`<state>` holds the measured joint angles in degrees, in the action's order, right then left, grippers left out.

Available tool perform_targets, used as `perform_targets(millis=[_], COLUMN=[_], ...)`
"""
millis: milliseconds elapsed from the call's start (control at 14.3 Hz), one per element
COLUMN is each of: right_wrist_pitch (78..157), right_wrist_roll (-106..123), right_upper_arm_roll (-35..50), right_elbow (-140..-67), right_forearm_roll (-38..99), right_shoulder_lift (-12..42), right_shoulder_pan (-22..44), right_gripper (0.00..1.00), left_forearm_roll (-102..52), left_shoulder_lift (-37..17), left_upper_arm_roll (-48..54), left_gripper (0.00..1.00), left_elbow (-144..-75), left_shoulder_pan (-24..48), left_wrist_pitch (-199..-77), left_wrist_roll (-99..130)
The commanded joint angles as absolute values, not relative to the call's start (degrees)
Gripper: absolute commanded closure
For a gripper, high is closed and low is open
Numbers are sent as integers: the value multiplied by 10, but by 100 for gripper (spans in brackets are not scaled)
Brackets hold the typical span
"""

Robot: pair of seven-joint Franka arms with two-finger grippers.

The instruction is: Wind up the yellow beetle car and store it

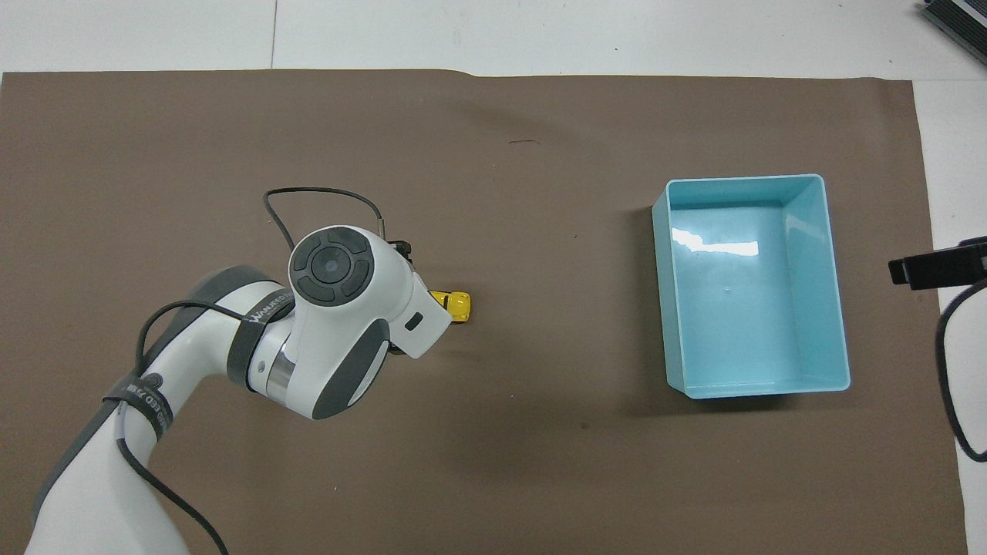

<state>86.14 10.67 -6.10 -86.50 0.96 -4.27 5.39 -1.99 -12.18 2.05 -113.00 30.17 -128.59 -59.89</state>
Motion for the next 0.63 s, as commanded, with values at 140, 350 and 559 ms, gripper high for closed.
perform_targets(millis=[140, 350, 559], right_wrist_pitch=[859, 859, 859], right_wrist_roll=[100, 100, 100], right_upper_arm_roll=[-64, -65, -64], right_elbow=[-860, -860, -860], right_forearm_roll=[15, 15, 15], right_shoulder_lift=[-40, -40, -40], right_shoulder_pan=[54, 54, 54], right_gripper=[0, 0, 0], left_forearm_roll=[-20, -18, -4], left_shoulder_lift=[-123, -152, -174], left_upper_arm_roll=[9, 6, 6], left_gripper=[0, 0, 0], left_elbow=[-1145, -1150, -1150], left_shoulder_pan=[324, 346, 360], left_wrist_pitch=[-1320, -1345, -1361], left_wrist_roll=[-572, -570, -556])
